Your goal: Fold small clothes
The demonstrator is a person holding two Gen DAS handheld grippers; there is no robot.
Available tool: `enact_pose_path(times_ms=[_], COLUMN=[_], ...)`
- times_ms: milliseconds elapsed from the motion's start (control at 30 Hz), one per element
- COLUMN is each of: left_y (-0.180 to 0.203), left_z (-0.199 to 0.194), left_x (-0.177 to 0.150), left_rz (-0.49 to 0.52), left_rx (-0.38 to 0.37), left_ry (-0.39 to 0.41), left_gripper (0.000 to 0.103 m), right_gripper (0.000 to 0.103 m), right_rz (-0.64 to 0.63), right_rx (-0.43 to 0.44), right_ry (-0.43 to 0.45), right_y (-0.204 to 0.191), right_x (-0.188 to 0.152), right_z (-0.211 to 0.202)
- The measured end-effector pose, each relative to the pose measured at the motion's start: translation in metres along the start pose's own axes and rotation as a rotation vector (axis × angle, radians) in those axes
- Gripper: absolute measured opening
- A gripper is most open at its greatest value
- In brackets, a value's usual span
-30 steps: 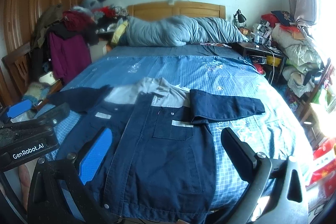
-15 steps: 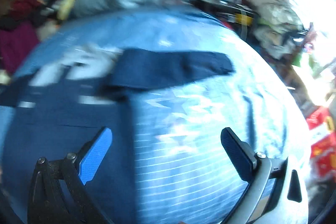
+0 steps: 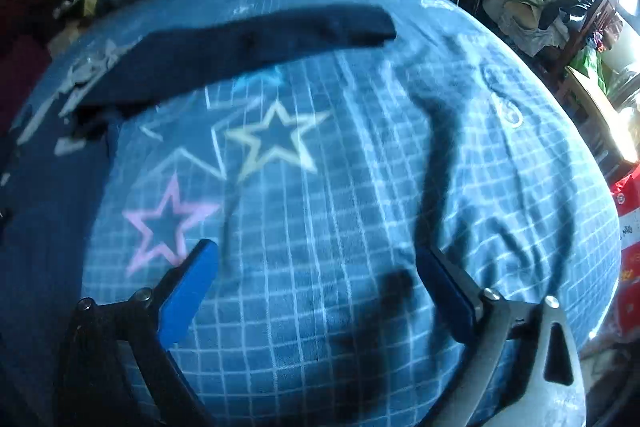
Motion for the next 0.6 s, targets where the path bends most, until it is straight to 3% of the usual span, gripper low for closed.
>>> enact_pose_path(times_ms=[100,233,300,367,433,600], left_y=[-0.004,-0.006,-0.008,-0.009,-0.009,-0.009], left_z=[0.004,0.006,0.011,0.012,0.011,0.011], left_x=[-0.002,-0.002,0.002,0.002,0.001,0.001], left_rz=[-0.024,-0.032,-0.036,-0.038,-0.037,-0.04], left_rx=[-0.02,-0.03,-0.037,-0.042,-0.042,-0.047], left_ry=[-0.007,-0.006,-0.008,-0.007,-0.007,-0.011], left_gripper=[0.103,0.103,0.103,0.103,0.103,0.103], right_gripper=[0.103,0.098,0.067,0.065,0.065,0.065], right_rz=[0.095,0.316,0.445,0.567,0.629,0.606], right_rx=[0.047,0.296,0.406,0.428,0.402,0.42], right_ry=[0.136,0.164,0.118,0.033,0.013,0.015], right_y=[0.014,0.038,0.06,0.08,0.091,0.077], right_x=[0.045,0.121,0.145,0.153,0.149,0.163], right_z=[-0.024,0.015,0.055,0.096,0.117,0.137])
Point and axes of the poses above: each gripper's, at about its wrist camera, not at the fingertips, and z roughly the way its jaws point, y to its right, x to its top, the point moved 2 cm from there along z, roughly the way its jaws point
